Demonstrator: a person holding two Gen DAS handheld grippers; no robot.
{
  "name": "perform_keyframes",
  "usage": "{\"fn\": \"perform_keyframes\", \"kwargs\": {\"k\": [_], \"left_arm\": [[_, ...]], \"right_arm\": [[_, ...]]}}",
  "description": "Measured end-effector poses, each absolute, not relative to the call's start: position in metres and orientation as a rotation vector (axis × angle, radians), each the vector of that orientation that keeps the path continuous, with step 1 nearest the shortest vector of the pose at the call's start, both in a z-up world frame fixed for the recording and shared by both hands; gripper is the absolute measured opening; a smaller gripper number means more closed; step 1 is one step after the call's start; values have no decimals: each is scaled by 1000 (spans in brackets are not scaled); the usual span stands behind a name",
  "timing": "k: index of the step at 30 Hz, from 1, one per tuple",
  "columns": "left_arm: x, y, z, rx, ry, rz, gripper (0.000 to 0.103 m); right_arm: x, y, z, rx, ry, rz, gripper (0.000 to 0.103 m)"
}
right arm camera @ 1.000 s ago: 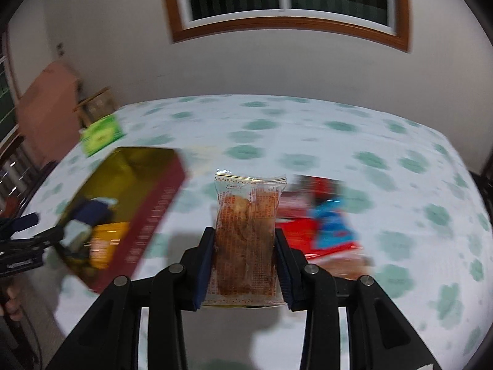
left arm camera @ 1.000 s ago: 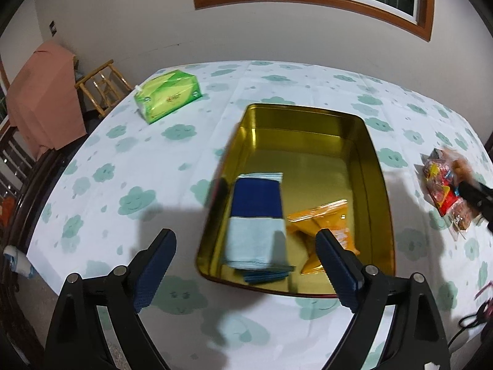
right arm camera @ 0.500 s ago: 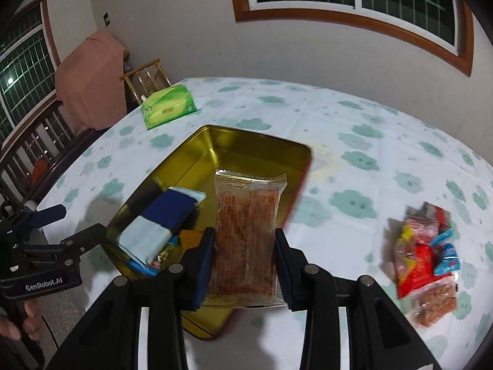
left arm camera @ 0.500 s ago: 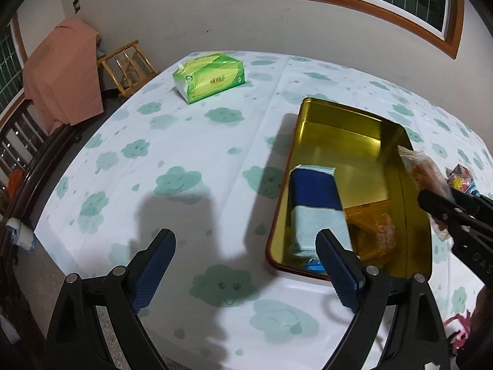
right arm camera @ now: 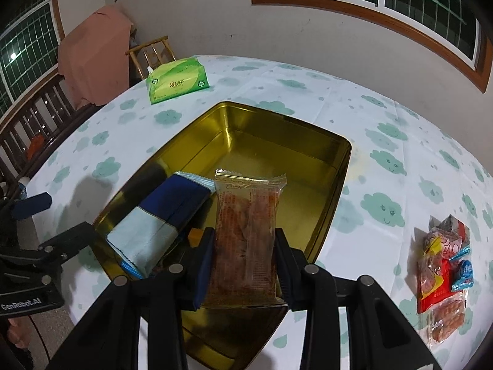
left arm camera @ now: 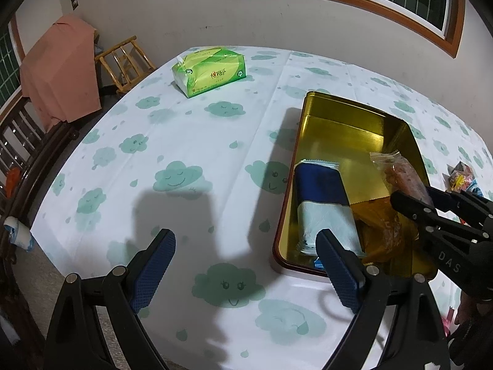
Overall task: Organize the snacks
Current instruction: 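Carry the clear bag of orange crackers into the tin with the right tool and release it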
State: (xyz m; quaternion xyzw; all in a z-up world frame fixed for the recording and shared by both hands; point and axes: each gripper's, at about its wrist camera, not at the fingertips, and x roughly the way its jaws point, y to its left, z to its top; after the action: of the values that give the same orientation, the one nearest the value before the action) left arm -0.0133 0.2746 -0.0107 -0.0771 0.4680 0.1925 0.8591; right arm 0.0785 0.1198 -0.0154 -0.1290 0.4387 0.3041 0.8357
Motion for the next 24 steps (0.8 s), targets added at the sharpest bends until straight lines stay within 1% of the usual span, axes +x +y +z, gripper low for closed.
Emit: {"fn": "perform_keyframes", "kwargs": {"k": [13, 19, 24], "left_arm": [[-11, 272, -16, -178, 993, 391, 91], [-10, 266, -14, -181, 989, 378, 91], [-7, 259, -11, -176, 982, 363, 91]], "right_arm": [[81, 122, -26, -269, 940, 648, 38], [81, 113, -17, -237, 916, 630, 39], [81, 80, -1, -176, 889, 598, 39]]}}
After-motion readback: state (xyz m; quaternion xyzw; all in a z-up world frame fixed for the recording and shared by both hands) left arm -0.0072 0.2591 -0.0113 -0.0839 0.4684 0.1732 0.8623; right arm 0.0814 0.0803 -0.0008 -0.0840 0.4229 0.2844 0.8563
